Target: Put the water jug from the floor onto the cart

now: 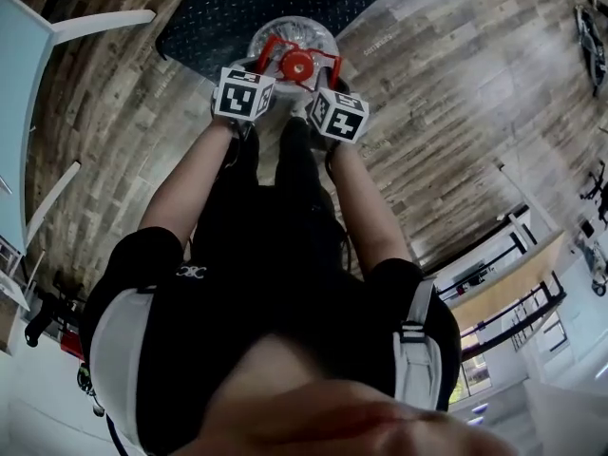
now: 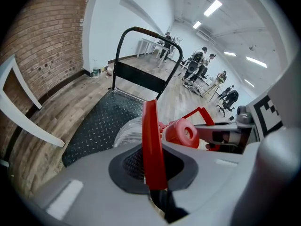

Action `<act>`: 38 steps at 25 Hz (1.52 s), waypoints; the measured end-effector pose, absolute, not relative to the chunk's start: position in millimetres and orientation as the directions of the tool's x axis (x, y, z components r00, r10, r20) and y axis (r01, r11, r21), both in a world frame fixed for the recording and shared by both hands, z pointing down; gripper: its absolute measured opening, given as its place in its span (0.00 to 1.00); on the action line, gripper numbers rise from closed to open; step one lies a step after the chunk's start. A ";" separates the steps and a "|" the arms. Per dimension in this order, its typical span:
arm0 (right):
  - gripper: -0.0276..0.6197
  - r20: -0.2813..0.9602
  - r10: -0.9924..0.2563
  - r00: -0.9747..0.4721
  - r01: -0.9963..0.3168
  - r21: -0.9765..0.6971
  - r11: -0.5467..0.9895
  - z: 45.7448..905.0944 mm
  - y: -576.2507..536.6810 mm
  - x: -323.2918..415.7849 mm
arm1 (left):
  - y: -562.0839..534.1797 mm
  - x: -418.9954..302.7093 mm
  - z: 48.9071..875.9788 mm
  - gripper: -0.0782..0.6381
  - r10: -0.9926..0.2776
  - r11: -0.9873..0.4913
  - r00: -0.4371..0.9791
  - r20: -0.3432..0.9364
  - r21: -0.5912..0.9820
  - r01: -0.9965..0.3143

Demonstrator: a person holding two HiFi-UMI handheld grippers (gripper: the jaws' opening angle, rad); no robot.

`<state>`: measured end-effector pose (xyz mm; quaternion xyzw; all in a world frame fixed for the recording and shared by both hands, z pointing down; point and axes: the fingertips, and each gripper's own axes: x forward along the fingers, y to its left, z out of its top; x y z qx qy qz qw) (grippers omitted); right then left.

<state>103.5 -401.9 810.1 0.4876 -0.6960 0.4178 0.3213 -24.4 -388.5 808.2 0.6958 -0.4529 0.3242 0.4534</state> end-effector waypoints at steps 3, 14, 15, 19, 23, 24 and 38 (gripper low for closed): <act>0.08 0.850 -0.426 -0.311 -0.949 -0.252 0.189 817.3 -400.6 104.4 | -388.1 -30.0 815.3 0.13 -0.354 -0.160 0.359 0.864 0.322 -0.933; 0.07 0.837 -0.439 -0.327 -0.944 -0.266 0.196 823.2 -392.0 104.6 | -378.8 -42.9 826.2 0.12 -0.358 -0.139 0.303 0.883 0.271 -0.953; 0.07 0.837 -0.435 -0.332 -0.942 -0.269 0.201 823.2 -391.7 105.0 | -377.9 -41.8 826.7 0.12 -0.355 -0.140 0.301 0.885 0.268 -0.953; 0.17 0.825 -0.450 -0.342 -0.938 -0.273 0.212 816.9 -396.6 105.5 | -379.7 -43.9 822.8 0.18 -0.369 -0.140 0.256 0.894 0.219 -0.966; 0.34 0.808 -0.501 -0.309 -0.950 -0.235 0.206 801.2 -404.9 110.1 | -389.0 -54.8 802.9 0.25 -0.438 -0.131 0.167 0.883 0.121 -0.984; 0.34 0.804 -0.511 -0.304 -0.951 -0.228 0.208 796.2 -405.6 111.5 | -389.7 -56.2 798.7 0.25 -0.445 -0.125 0.159 0.881 0.115 -0.985; 0.07 0.675 -0.625 -0.391 -0.920 -0.299 0.253 691.9 -403.8 110.2 | -385.5 -65.1 715.9 0.11 -0.538 -0.072 0.119 0.834 0.095 -0.993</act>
